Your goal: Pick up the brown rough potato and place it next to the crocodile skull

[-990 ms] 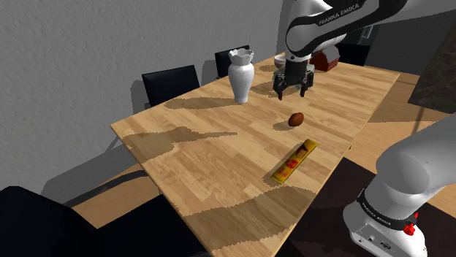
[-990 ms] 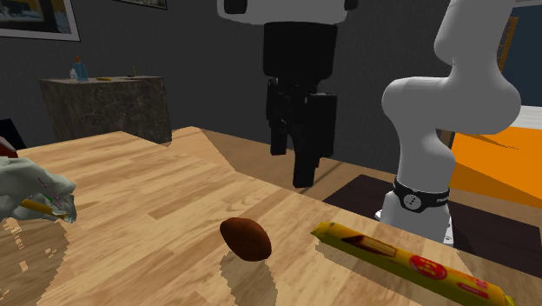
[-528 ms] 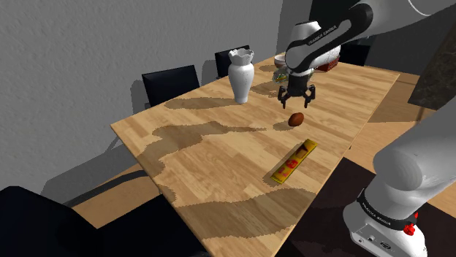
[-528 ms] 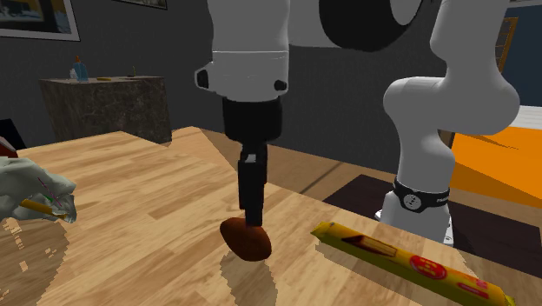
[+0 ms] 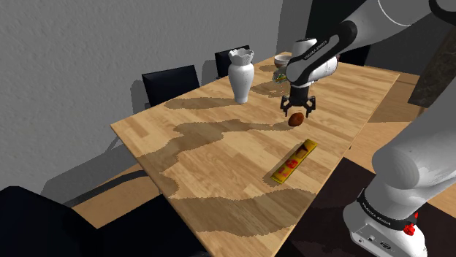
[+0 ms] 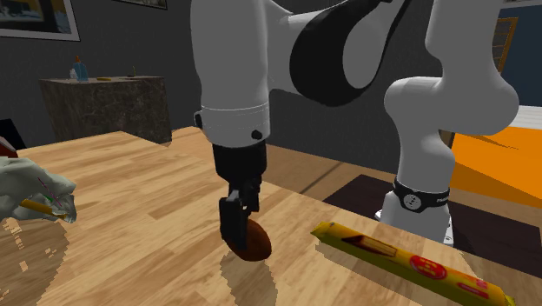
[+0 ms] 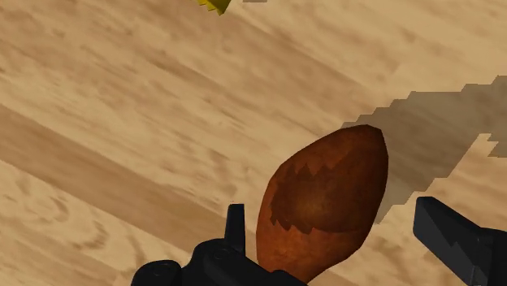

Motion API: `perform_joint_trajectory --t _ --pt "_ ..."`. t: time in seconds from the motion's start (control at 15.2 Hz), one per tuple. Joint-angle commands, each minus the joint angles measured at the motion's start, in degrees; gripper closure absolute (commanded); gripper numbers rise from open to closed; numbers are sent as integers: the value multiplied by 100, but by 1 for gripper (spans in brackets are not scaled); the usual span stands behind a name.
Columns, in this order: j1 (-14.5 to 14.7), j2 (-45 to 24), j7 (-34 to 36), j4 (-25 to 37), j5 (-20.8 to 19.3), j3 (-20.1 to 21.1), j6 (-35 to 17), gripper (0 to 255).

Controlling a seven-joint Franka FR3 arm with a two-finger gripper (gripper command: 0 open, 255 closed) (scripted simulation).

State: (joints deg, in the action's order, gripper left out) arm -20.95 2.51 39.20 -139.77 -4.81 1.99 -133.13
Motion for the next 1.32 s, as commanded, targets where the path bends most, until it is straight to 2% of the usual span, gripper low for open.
perform_joint_trajectory --t 0.0,0.59,0.66,1.25 --pt "-6 -114 21 -59 -20 -4 -174 0" --pt "-11 -202 32 -101 -37 -9 -304 0" --pt "-11 -202 32 -101 -37 -9 -304 255" --pt "-11 -202 32 -101 -37 -9 -304 255"
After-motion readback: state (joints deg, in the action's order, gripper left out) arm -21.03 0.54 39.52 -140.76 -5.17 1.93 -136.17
